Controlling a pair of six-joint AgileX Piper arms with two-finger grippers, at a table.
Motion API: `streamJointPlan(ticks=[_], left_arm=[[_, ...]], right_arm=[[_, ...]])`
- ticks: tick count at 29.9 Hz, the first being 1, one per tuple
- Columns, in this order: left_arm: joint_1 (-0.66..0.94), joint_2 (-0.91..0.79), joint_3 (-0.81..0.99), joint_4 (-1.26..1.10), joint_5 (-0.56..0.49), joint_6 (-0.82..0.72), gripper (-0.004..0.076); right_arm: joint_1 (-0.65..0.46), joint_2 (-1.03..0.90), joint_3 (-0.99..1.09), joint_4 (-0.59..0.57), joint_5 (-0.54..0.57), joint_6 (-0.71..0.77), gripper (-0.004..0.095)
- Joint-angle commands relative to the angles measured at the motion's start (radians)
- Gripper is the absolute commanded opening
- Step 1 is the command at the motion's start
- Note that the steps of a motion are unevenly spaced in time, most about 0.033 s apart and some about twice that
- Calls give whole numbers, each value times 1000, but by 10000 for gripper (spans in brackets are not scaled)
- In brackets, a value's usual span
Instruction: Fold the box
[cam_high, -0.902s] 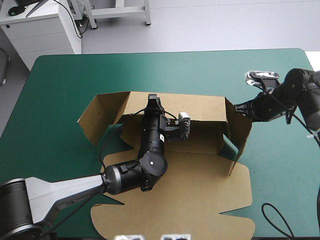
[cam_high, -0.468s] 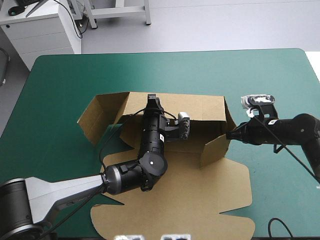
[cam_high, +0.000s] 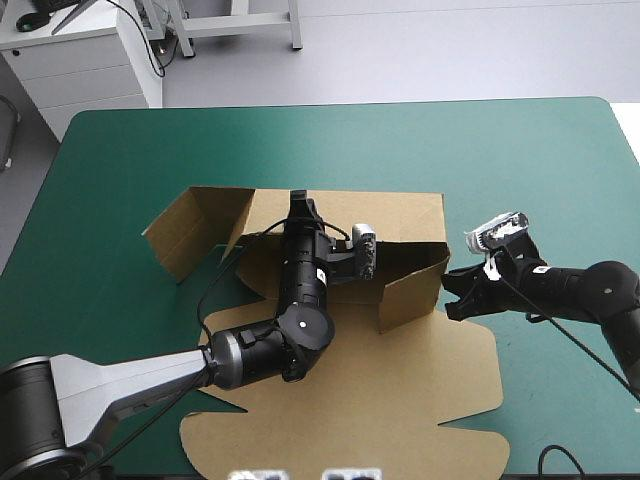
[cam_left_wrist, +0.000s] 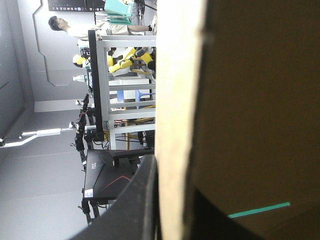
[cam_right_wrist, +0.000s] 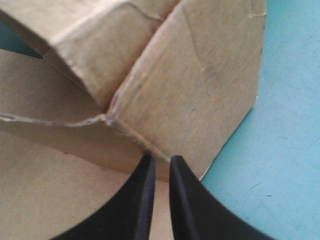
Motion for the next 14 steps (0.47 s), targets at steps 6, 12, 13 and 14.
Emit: streamJointPlan(ticks=[6,12,13,14], left_arm=[[-7,-49,-24,66,53,-12,-8],[-7,-49,-24,118,53,-4,-8],[-7,-49,-24,123,53,-4,-8],[-7,-49,-24,128,53,-4,-8]], right_arm=[[-8,-22,-22,38,15,-82,673],[-8,-11,-6,83,-45,-66,601],[-6,-12,2,111,-48,-75,584],[0,-13,9,127,-48,-80,571]])
